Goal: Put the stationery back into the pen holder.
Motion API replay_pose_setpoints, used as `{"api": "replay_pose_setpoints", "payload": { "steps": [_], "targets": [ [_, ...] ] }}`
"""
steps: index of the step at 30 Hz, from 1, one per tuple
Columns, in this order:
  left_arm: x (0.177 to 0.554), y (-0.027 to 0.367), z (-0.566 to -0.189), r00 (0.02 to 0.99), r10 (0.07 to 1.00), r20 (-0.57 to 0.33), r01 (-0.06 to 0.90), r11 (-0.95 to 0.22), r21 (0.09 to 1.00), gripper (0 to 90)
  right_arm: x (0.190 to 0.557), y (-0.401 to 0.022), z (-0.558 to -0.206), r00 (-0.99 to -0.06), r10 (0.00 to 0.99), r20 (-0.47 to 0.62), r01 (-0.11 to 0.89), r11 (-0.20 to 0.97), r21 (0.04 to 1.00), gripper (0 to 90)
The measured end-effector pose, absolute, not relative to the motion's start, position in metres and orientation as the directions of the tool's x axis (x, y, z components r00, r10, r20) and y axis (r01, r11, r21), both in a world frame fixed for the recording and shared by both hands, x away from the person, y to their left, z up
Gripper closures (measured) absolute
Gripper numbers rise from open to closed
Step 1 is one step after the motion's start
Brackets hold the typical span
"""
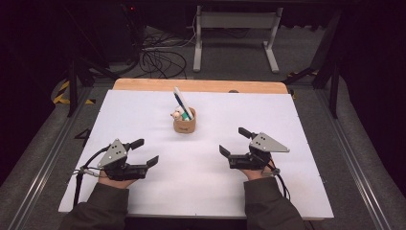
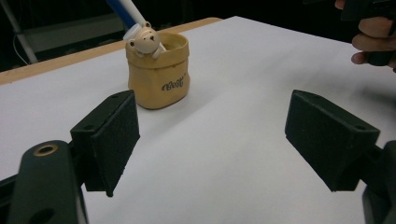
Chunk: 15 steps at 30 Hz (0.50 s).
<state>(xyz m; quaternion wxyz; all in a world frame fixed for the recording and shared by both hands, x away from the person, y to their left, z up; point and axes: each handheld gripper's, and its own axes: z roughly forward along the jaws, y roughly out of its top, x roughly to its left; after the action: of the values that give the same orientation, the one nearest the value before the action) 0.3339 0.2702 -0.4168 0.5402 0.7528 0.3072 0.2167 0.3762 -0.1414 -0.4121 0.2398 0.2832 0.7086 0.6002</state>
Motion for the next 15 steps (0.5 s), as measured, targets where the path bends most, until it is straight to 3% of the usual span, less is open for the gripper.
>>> {"api": "replay_pose_setpoints", "payload": {
  "steps": [15],
  "targets": [
    [0.333, 0.271, -0.417, 0.717, 0.697, -0.009, 0.229, -0.224, 0.947, 18.6, 0.37, -0.154, -0.413, -0.713, 0.701, 0.009, 0.113, 0.102, 0.988, 6.1]
  ]
}}
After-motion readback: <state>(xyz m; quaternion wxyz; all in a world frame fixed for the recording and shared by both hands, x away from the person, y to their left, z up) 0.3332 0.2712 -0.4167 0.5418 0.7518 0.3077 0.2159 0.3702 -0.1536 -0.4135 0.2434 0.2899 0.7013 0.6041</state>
